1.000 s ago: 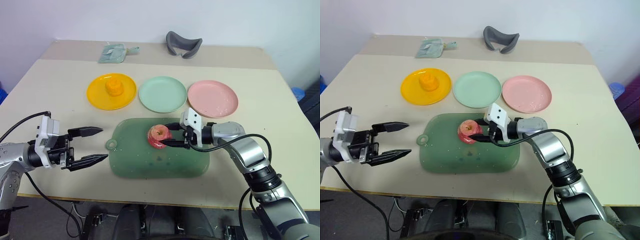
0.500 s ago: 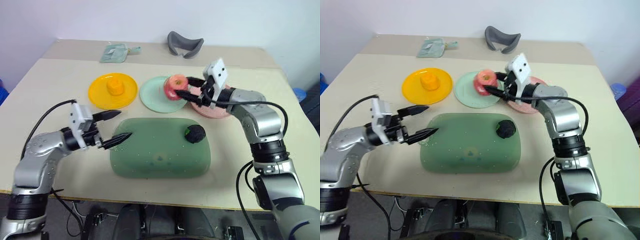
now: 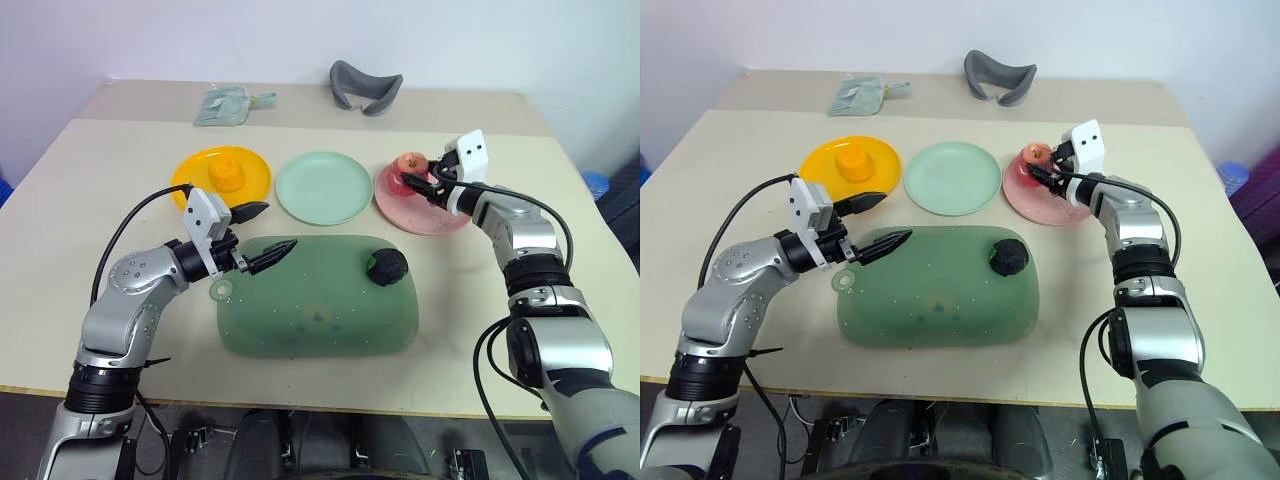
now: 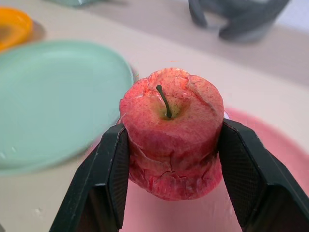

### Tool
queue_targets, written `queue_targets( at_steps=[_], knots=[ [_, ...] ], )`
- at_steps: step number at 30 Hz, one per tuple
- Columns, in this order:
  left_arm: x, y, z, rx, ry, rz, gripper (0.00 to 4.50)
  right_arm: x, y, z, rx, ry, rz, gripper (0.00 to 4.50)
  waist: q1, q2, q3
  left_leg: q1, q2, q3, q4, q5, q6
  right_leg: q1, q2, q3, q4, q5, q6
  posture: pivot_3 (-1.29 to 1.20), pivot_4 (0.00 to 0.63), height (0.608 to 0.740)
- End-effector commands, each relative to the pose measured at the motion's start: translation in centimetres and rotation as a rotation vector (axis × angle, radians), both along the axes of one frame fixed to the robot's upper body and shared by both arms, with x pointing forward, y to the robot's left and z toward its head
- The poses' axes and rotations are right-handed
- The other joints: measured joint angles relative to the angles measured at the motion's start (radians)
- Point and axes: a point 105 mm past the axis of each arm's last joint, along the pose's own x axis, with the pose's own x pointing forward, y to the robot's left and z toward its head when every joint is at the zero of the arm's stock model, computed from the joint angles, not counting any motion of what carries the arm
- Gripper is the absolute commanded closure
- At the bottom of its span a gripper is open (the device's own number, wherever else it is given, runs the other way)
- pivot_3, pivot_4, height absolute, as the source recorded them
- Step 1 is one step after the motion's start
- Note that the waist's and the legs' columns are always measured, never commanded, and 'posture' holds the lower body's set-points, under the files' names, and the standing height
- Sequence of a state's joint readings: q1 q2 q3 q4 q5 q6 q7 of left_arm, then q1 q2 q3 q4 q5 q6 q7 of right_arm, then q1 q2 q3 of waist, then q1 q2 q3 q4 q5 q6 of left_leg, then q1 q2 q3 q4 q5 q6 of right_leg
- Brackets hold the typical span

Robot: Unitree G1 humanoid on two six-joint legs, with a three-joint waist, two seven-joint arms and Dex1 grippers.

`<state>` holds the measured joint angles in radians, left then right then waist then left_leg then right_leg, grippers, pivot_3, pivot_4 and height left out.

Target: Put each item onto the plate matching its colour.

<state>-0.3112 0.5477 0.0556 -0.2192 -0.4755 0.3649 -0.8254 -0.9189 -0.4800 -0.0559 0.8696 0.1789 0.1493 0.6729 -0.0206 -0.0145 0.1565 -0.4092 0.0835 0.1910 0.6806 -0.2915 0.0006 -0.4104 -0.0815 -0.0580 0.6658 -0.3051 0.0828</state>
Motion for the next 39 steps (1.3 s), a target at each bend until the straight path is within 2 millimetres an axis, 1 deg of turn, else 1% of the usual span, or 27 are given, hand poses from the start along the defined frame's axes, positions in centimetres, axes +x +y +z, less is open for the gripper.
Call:
queue_targets(
  at_steps=[1,2,4,7,11,14,15,16,18,22,24,26,29,31,39],
  knots=[
    [-0.3,-0.2,1.3,0.009,-0.061,-0.013,0.00,0.4,-0.5,2.0,0.010,-0.068,-0.011,1.41,0.000,0.000,0.000,0.000,0.000,0.000,0.000,0.000,0.000,0.000,0.000,0.000,0.000,0.000,0.000,0.00,0.150,0.740],
    [-0.3,-0.1,1.3,0.009,-0.060,-0.013,0.00,0.4,-0.6,1.8,0.006,-0.064,-0.013,1.10,0.000,0.000,0.000,0.000,0.000,0.000,0.000,0.000,0.000,0.000,0.000,0.000,0.000,0.000,0.000,0.00,0.150,0.740],
    [-0.3,-0.1,1.2,0.010,-0.058,-0.013,0.00,0.3,-0.8,1.8,-0.019,-0.074,-0.013,0.10,0.000,0.000,0.000,0.000,0.000,0.000,0.000,0.000,0.000,0.000,0.000,0.000,0.000,0.000,0.000,0.00,0.150,0.740],
    [-0.5,0.2,0.9,0.009,-0.047,-0.013,0.00,-0.5,-1.3,3.5,-0.052,-0.137,-0.011,0.04,0.001,0.002,0.001,0.000,0.000,0.000,0.000,0.000,0.000,0.000,0.000,0.000,0.000,0.000,0.000,0.00,0.150,0.740],
    [-0.6,0.2,0.7,0.012,-0.038,-0.022,0.00,-2.7,-1.4,5.3,-0.053,-0.177,0.039,0.04,0.005,0.002,0.001,0.000,0.000,-0.002,0.000,0.000,0.000,0.000,0.000,0.000,0.000,0.000,0.000,0.00,0.150,0.740],
    [-0.6,0.2,0.7,0.013,-0.036,-0.026,0.00,-4.2,-1.1,5.8,-0.037,-0.169,0.083,0.04,0.005,0.002,0.001,0.000,0.000,-0.002,0.000,0.000,0.000,0.000,0.000,0.000,0.000,0.000,0.000,0.00,0.150,0.740],
    [-0.5,0.1,0.6,0.016,-0.035,-0.029,0.00,-5.2,-0.7,5.8,-0.027,-0.150,0.124,0.04,0.005,0.002,0.001,0.000,0.000,-0.002,0.000,0.000,0.000,0.000,0.000,0.000,0.000,0.000,0.000,0.00,0.150,0.740],
    [-0.5,0.1,0.6,0.016,-0.034,-0.033,0.00,-6.2,-0.3,5.6,-0.019,-0.126,0.170,0.04,0.005,0.002,0.001,0.000,0.000,-0.002,0.000,0.000,0.000,0.000,0.000,0.000,0.000,0.000,0.000,0.00,0.150,0.740],
    [-0.3,0.0,0.5,0.017,-0.031,-0.042,0.00,-8.4,0.4,4.7,-0.013,-0.059,0.247,0.04,0.009,0.002,0.001,0.000,0.000,-0.002,0.000,0.000,0.000,0.000,0.000,0.000,0.000,0.000,0.000,0.00,0.150,0.740],
    [-0.1,-0.1,0.5,0.014,-0.029,-0.055,0.00,-11.3,1.5,2.7,0.002,0.050,0.317,0.04,0.009,0.002,0.001,0.000,0.000,-0.003,0.001,0.000,0.000,0.001,0.000,0.000,0.000,0.000,0.000,0.00,0.150,0.740],
    [0.0,-0.1,0.6,0.016,-0.029,-0.061,0.00,-12.9,2.2,1.3,0.014,0.118,0.363,0.04,0.009,0.002,0.001,0.000,0.000,-0.003,0.001,0.000,0.000,0.001,0.000,0.000,0.000,0.000,0.000,0.00,0.150,0.740],
    [0.1,-0.3,0.7,0.016,-0.030,-0.066,0.00,-14.1,2.8,0.2,0.020,0.168,0.392,0.04,0.008,0.002,0.001,0.000,0.000,-0.003,0.001,0.000,0.000,0.001,0.000,0.000,0.000,0.000,0.000,0.00,0.150,0.740],
    [0.1,-0.6,0.7,0.019,-0.031,-0.079,0.00,-14.5,3.3,-1.3,0.021,0.203,0.383,0.04,0.009,0.002,0.001,0.000,0.000,-0.003,0.001,0.000,0.000,0.001,0.000,0.000,0.000,0.000,0.000,0.00,0.150,0.740],
    [0.0,-0.7,0.8,0.021,-0.032,-0.085,0.00,-14.4,3.6,-2.0,0.024,0.212,0.376,0.04,0.009,0.002,0.001,0.000,0.000,-0.004,0.001,0.000,0.000,0.001,0.000,0.000,0.000,0.000,0.000,0.00,0.150,0.740],
    [0.0,-0.7,1.2,0.031,-0.043,-0.078,0.00,-13.7,4.0,-3.7,0.038,0.234,0.355,0.04,0.011,0.002,0.001,0.000,-0.001,-0.003,0.001,0.000,0.000,0.001,0.000,0.000,0.000,0.000,0.000,0.00,0.150,0.740]
  ],
)
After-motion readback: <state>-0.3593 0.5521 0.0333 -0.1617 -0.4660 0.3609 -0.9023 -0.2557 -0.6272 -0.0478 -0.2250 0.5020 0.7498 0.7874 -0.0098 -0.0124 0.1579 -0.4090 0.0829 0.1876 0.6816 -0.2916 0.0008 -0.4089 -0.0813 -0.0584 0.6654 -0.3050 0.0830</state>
